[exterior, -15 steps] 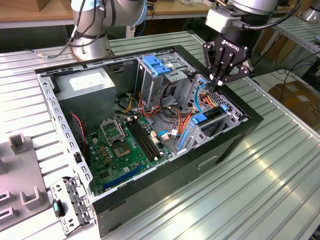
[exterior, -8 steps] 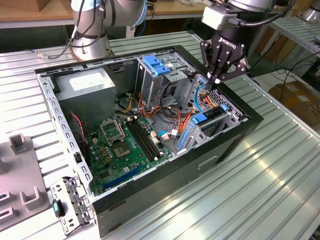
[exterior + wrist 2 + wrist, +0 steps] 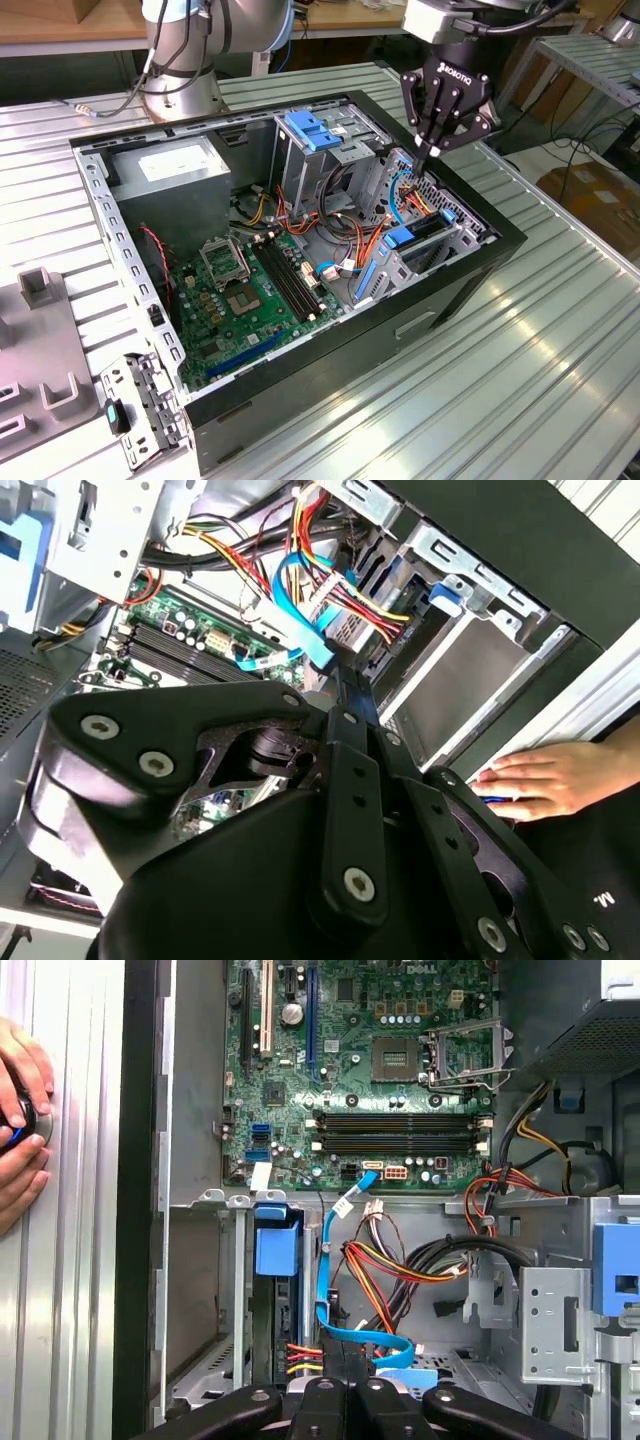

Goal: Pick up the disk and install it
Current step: 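Insert the second disk wire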

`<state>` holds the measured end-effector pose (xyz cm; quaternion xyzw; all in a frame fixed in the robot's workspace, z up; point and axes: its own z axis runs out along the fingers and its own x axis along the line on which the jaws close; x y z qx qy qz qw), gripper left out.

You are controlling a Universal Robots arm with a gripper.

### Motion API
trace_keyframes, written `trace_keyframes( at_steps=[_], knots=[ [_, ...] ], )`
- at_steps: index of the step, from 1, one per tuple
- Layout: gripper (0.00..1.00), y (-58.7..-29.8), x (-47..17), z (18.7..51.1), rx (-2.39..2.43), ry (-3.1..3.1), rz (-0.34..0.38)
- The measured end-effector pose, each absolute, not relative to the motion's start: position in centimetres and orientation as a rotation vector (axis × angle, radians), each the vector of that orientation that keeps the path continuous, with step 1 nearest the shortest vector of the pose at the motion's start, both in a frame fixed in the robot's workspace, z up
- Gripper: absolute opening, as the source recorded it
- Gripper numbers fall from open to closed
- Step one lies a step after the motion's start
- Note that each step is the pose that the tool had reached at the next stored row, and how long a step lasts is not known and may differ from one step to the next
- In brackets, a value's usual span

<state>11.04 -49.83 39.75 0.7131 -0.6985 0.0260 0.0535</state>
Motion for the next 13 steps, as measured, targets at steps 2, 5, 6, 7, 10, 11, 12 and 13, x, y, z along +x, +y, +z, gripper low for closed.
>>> trace_keyframes(
  at_steps=[2,5,6,7,10,11,12,13],
  knots=[
    [0.11,-49.5,11.1,39.8,2.161,-2.123,0.084],
    [0.11,-48.4,11.1,39.7,2.135,-2.099,0.133],
    [0.11,-48.1,11.1,39.6,2.126,-2.091,0.149],
    [0.11,-47.9,11.1,39.5,2.119,-2.085,0.162],
    [0.17,-47.2,11.1,39.2,2.105,-2.072,0.187],
    [0.17,-46.9,11.1,39.1,2.099,-2.066,0.197],
    [0.17,-46.7,11.1,39.1,2.094,-2.062,0.205],
    [0.17,-46.3,11.1,39.0,2.088,-2.057,0.215]
  ],
)
